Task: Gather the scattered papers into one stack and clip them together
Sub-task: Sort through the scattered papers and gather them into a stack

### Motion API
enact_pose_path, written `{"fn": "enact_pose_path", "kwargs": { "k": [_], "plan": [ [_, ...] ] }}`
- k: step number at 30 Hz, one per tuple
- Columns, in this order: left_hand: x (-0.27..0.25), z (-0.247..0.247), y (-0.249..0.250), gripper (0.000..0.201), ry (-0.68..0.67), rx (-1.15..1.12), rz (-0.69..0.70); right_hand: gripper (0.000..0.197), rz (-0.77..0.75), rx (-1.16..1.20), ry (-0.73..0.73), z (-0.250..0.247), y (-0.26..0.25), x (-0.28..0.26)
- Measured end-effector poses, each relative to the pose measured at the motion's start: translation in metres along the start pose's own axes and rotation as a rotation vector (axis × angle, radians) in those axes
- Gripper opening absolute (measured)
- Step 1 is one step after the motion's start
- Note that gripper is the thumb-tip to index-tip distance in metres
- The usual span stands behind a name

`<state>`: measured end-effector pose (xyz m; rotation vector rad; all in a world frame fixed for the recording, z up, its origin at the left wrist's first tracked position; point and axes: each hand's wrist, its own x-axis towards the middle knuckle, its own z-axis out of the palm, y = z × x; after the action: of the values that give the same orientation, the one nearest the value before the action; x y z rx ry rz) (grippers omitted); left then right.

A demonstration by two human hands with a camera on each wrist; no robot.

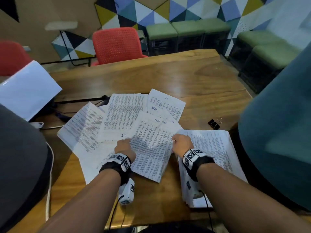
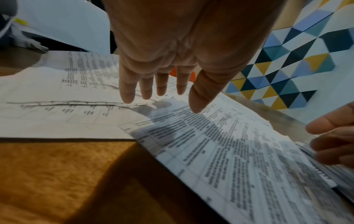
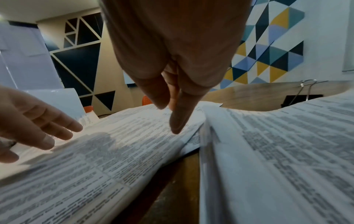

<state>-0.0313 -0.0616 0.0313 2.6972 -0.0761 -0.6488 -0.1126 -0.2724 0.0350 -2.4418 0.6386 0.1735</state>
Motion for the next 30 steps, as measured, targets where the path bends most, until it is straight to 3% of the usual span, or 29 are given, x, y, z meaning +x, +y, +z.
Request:
{"fn": "enact_pose_path", "kwargs": {
  "k": [3,7,10,19,22,30],
  "plan": [
    [0.007,-0.009,-0.015,0.047,-0.03,-0.004,0.035,0.028,-0.014,-0.044,-0.064,0.017,-0.014,0.008],
    [0.017,-0.011,-0.025,0.054,-0.078,-0.085,0.057,0.032,-0.006,-0.111,-0.162,0.036,-0.023,0.016],
    [0.028,-0.014,-0.029,0.05,-0.05,-0.129,0.036,0.034,-0.027,-0.166,-0.115,0.044,-0.027,0.017],
    [0.071,-0.071,-0.051,0.03,0.093,-0.076,-0.026,0.044,0.053,-0.042,-0.036,0.057,-0.043,0.042],
    [0.09,-0.082,-0.061,0.03,0.151,-0.142,-0.089,0.044,0.066,-0.021,0.019,0.056,-0.045,0.052],
    [0.117,-0.083,-0.068,0.026,0.128,-0.454,-0.176,0.058,0.124,-0.013,0.074,0.033,-0.044,0.094]
  ]
}}
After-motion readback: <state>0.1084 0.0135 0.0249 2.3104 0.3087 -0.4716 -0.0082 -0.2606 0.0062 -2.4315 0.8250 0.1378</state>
